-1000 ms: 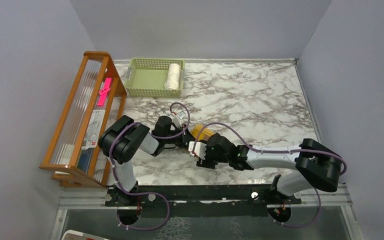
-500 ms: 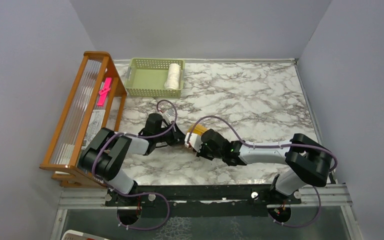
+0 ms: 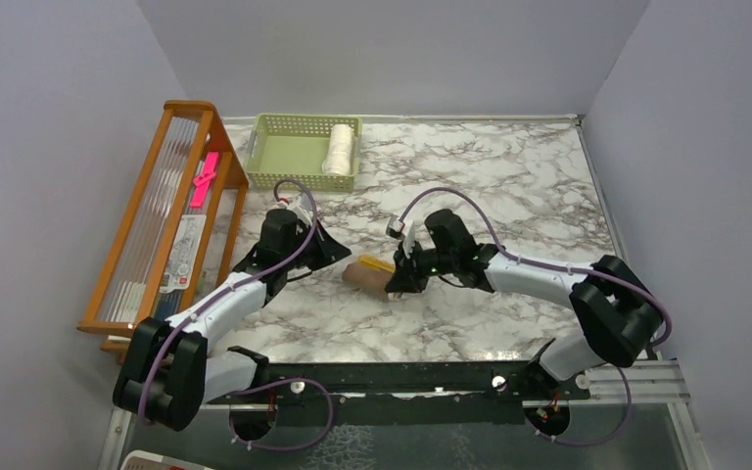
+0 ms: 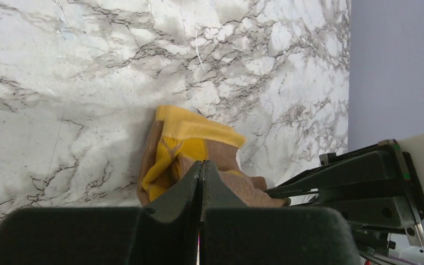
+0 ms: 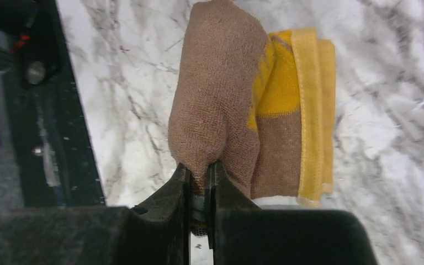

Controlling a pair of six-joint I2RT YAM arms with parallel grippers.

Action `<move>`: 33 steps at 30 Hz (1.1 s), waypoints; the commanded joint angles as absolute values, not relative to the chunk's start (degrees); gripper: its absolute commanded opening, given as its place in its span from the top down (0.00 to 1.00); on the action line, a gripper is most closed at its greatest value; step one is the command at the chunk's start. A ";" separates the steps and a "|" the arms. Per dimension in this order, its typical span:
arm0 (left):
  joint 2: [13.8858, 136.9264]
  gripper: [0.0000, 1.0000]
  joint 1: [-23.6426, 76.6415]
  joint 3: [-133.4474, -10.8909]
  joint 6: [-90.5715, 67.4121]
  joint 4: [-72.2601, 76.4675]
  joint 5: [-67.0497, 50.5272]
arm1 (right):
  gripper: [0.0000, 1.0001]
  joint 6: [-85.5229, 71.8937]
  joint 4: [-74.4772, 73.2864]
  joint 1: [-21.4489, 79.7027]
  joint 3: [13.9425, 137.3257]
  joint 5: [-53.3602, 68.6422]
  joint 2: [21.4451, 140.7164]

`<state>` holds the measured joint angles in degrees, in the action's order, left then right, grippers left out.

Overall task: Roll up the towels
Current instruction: Roll the towel at the center of the board.

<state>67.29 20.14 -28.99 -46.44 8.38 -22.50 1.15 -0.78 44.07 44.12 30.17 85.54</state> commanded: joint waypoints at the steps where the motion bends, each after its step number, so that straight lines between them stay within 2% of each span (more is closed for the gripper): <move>1: 66.41 1.00 20.08 -28.85 -45.21 7.02 -23.62 | 0.99 -13.82 11.38 40.79 37.91 45.46 88.56; 5: 64.69 1.00 20.45 -27.45 -46.80 7.96 -24.48 | 0.99 -25.48 24.22 37.64 32.62 48.27 90.45; 13: 64.43 1.00 24.14 -27.03 -50.93 11.78 -26.07 | 0.99 -39.45 37.30 34.45 30.13 53.82 99.82; 19: 68.37 1.00 28.62 -25.59 -55.18 17.85 -26.81 | 0.99 -41.50 35.56 33.23 30.36 50.59 102.17; 30: 80.50 1.00 29.79 -21.30 -58.19 29.75 -27.22 | 0.99 -44.10 35.21 32.34 30.79 49.72 103.16; 33: 84.06 1.00 30.35 -21.54 -56.80 31.18 -25.01 | 0.91 -42.13 33.51 32.34 31.12 48.21 102.09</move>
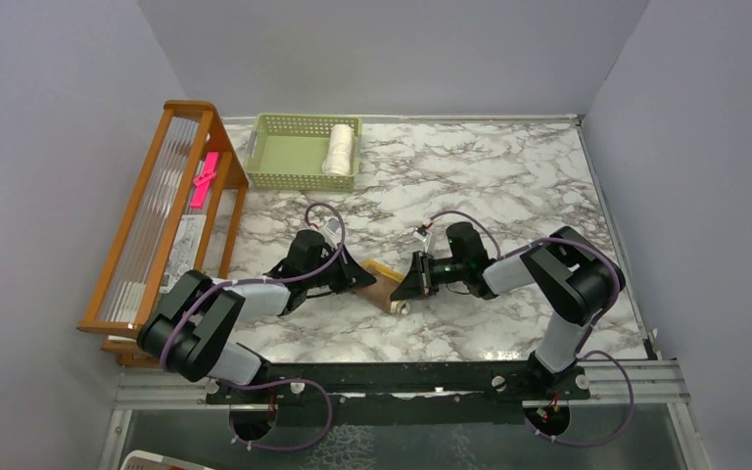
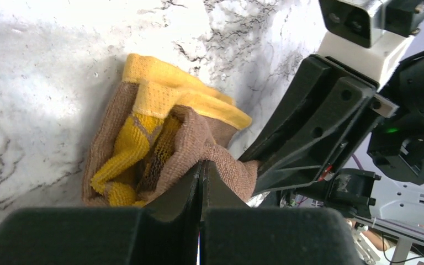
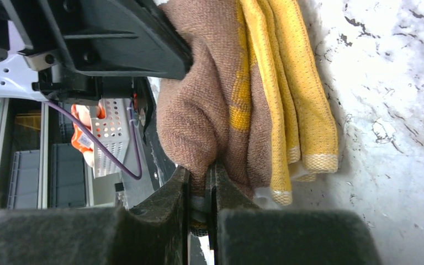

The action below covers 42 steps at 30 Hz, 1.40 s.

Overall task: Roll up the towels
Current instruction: Roll the towel at the center of the board.

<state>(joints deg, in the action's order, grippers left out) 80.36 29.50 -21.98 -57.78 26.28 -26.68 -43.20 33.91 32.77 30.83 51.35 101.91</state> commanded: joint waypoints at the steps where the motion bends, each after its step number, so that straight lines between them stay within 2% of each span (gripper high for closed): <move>1: 85.12 1.00 30.53 -21.71 -56.32 31.25 -24.30 | 0.87 -40.30 31.16 32.33 31.68 47.17 101.27; 5: 89.01 1.00 31.42 -22.09 -54.70 31.54 -21.92 | 0.71 -29.29 17.68 32.43 36.14 41.69 96.71; 9: 91.04 1.00 31.49 -21.69 -53.33 31.55 -20.24 | 0.27 -19.40 8.28 32.64 38.83 32.26 88.89; 10: 91.40 1.00 31.51 -21.64 -53.05 31.54 -19.90 | 0.24 -16.97 6.99 32.69 39.24 30.10 86.70; 14: 92.81 1.00 31.46 -21.70 -52.50 31.46 -19.49 | 0.23 -4.01 4.91 37.47 39.24 20.93 78.51; 17: 93.69 1.00 31.47 -21.87 -52.39 31.42 -19.18 | 0.23 13.12 5.12 48.91 37.04 10.65 73.71; 20: 94.16 1.00 31.51 -21.97 -52.38 31.30 -19.03 | 0.23 20.57 4.70 56.57 35.15 4.83 73.24; 26: 94.41 1.00 31.38 -22.05 -51.99 30.23 -18.60 | 0.25 24.22 4.06 61.93 34.46 0.65 77.57; 33: 93.88 1.00 31.36 -22.10 -51.35 28.82 -18.20 | 0.29 26.81 5.23 63.71 35.19 -2.82 83.64; 42: 91.15 1.00 30.65 -22.22 -50.27 25.29 -17.97 | 0.51 21.17 0.95 63.70 39.69 -14.51 92.07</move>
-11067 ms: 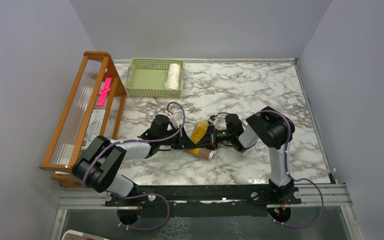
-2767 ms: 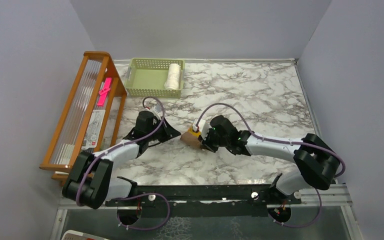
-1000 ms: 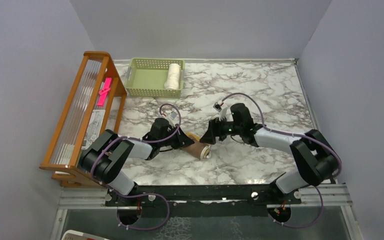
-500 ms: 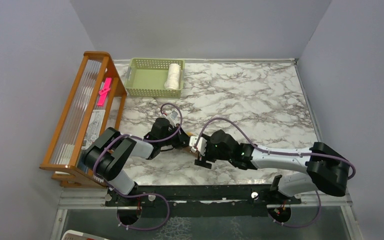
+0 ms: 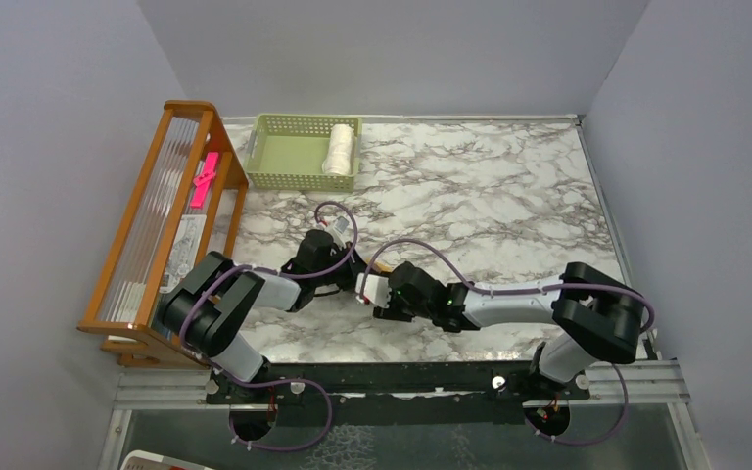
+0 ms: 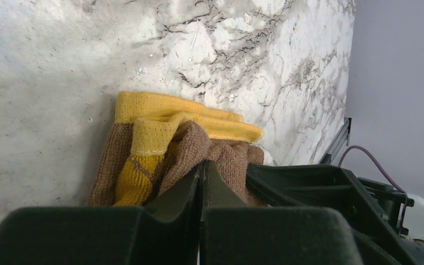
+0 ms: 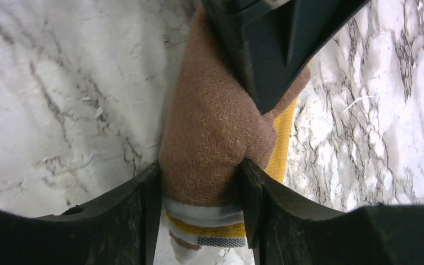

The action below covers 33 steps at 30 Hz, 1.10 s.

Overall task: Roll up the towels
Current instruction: Roll the towel at the center of the board.

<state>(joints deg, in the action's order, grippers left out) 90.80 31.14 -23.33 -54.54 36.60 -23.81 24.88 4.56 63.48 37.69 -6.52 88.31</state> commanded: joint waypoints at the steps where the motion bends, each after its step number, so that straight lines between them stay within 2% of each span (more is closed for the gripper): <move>1: 90.92 1.00 30.59 -22.26 -49.98 24.72 -17.93 | 0.56 20.39 0.48 63.71 40.24 -15.13 92.82; 4: 90.07 1.00 30.33 -22.23 -49.43 23.20 -18.32 | 0.71 18.55 -1.14 63.61 42.01 -15.20 94.74; 8: 87.19 1.00 28.88 -22.60 -48.22 19.27 -18.31 | 0.81 15.11 -1.37 62.66 42.51 -11.28 94.81; 14: 79.84 1.00 24.01 -25.62 -42.76 6.79 -13.85 | 0.84 12.17 -1.15 58.40 41.45 -0.06 89.81; 18: 79.66 1.00 19.49 -27.93 -38.62 0.60 -13.28 | 0.84 10.93 -4.68 54.38 44.51 8.20 88.85; 22: 76.90 1.00 15.50 -27.87 -37.60 -1.20 -14.43 | 0.83 7.33 -8.61 50.23 48.41 19.10 89.80; 26: 71.35 1.00 15.29 -27.39 -39.06 -0.27 -17.33 | 0.82 0.16 -6.38 45.45 48.88 29.52 91.07; 29: 67.85 0.83 15.37 -24.93 -43.26 4.60 -22.42 | 0.81 -5.69 -2.19 42.65 47.39 34.80 92.90; 33: 62.40 0.54 16.79 -18.97 -51.01 14.11 -27.15 | 0.81 -12.43 1.75 39.74 46.91 38.95 96.85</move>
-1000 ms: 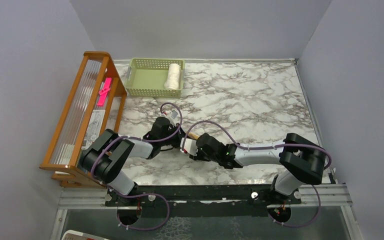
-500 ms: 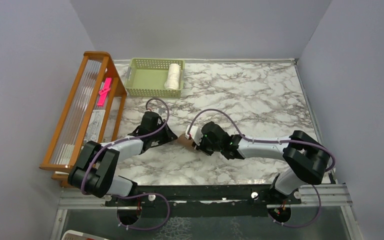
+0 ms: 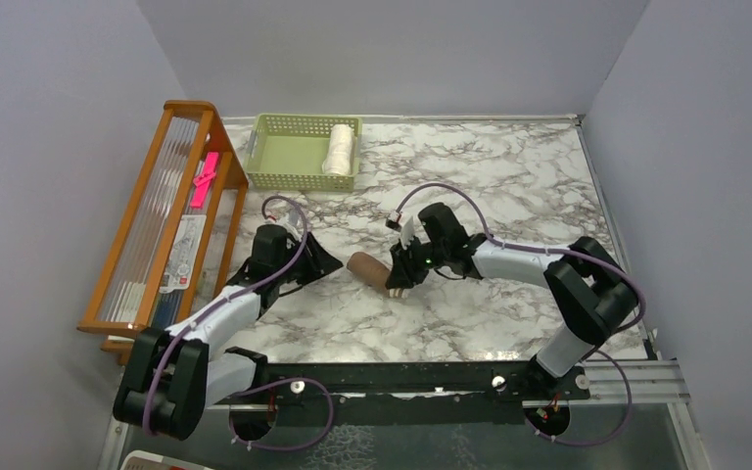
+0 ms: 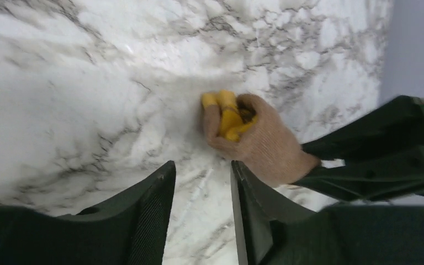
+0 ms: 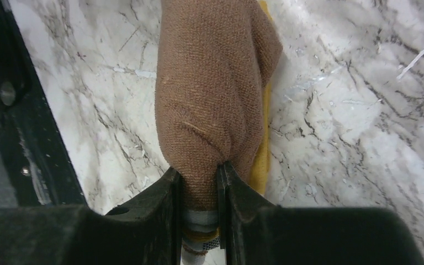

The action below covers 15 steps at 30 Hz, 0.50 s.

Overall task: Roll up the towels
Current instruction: Roll the towel at the center of the board.

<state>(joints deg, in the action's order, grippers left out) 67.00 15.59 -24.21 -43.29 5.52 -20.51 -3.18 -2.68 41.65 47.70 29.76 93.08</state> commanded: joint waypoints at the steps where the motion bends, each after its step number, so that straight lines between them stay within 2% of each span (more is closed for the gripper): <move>1: 61.03 0.46 17.58 -17.62 -52.69 15.87 -27.01 | 0.81 -13.42 2.36 39.26 47.07 39.81 97.92; 4: 58.71 0.33 19.84 -14.18 -56.58 19.89 -25.61 | 0.82 -15.97 4.55 38.23 47.44 41.57 100.28; 7: 59.98 0.27 21.59 -12.33 -60.50 24.85 -25.13 | 0.82 -18.50 7.31 36.97 47.56 43.80 101.97; 15: 69.17 0.24 24.67 -11.55 -63.83 35.97 -21.76 | 0.85 -27.66 16.75 34.46 46.28 51.83 105.54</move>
<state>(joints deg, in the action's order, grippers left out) 65.52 23.83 -12.08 -60.95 26.30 -23.79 -21.61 10.90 35.09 47.53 46.30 103.20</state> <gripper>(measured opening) 0.752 0.231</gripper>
